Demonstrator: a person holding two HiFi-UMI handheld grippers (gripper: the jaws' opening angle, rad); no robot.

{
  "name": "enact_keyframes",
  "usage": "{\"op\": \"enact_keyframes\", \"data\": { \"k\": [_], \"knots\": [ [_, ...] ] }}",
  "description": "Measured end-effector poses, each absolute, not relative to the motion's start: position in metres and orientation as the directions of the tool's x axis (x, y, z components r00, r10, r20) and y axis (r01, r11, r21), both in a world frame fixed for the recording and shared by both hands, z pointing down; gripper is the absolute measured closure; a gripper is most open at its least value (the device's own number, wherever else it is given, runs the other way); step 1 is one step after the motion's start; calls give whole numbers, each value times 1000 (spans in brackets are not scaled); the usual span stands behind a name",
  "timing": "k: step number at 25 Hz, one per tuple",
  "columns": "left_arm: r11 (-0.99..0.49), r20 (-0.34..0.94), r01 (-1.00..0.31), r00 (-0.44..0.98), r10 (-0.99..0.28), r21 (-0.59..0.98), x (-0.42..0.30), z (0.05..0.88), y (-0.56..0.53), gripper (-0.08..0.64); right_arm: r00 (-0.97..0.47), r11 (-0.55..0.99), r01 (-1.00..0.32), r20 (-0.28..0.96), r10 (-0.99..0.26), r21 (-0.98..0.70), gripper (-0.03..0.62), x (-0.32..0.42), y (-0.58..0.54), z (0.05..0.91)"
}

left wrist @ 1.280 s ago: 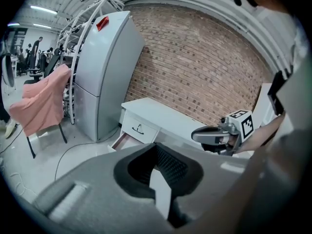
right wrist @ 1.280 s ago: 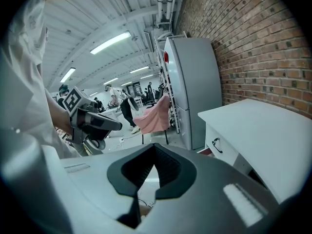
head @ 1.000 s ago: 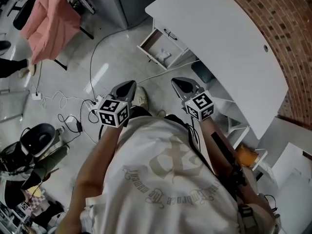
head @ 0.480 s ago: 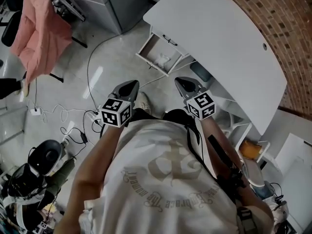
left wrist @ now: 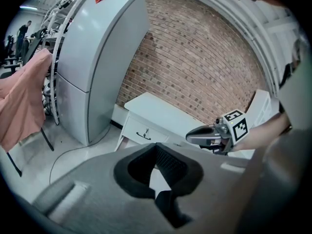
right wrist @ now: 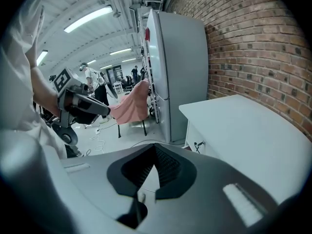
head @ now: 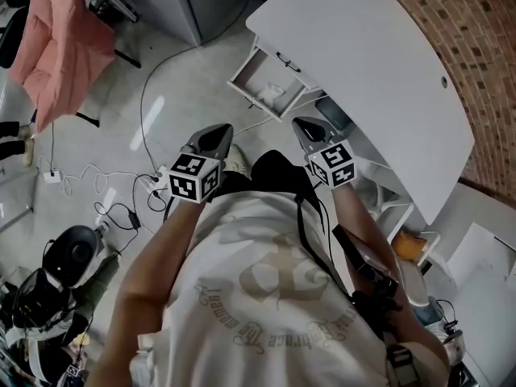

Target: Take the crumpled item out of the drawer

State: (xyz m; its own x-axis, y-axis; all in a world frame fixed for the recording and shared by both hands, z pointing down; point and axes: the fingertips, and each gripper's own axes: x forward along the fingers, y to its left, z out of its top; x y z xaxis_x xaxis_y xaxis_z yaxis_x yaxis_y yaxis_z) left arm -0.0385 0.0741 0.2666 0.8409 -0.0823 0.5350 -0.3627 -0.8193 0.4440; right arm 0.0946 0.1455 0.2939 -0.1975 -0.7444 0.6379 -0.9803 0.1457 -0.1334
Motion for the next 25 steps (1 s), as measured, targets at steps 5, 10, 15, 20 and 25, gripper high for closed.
{"op": "enact_keyframes", "data": {
  "k": [5, 10, 15, 20, 25],
  "knots": [
    [-795, 545, -387, 834, -86, 467, -42, 278, 68, 558, -217, 172, -976, 679, -702, -134, 586, 92, 131, 317],
    [-774, 569, -415, 818, -87, 478, -43, 302, 53, 558, -241, 217, -968, 718, -653, -128, 586, 92, 110, 349],
    [-764, 590, -433, 803, -85, 479, -36, 325, 42, 558, -251, 227, -964, 749, -613, -137, 586, 99, 97, 381],
    [-750, 600, -441, 797, -74, 493, -23, 347, 37, 558, -241, 217, -966, 790, -564, -140, 586, 114, 87, 418],
    [-723, 621, -463, 782, -60, 513, -15, 376, 43, 558, -240, 206, -967, 822, -516, -153, 586, 127, 80, 458]
  ]
}}
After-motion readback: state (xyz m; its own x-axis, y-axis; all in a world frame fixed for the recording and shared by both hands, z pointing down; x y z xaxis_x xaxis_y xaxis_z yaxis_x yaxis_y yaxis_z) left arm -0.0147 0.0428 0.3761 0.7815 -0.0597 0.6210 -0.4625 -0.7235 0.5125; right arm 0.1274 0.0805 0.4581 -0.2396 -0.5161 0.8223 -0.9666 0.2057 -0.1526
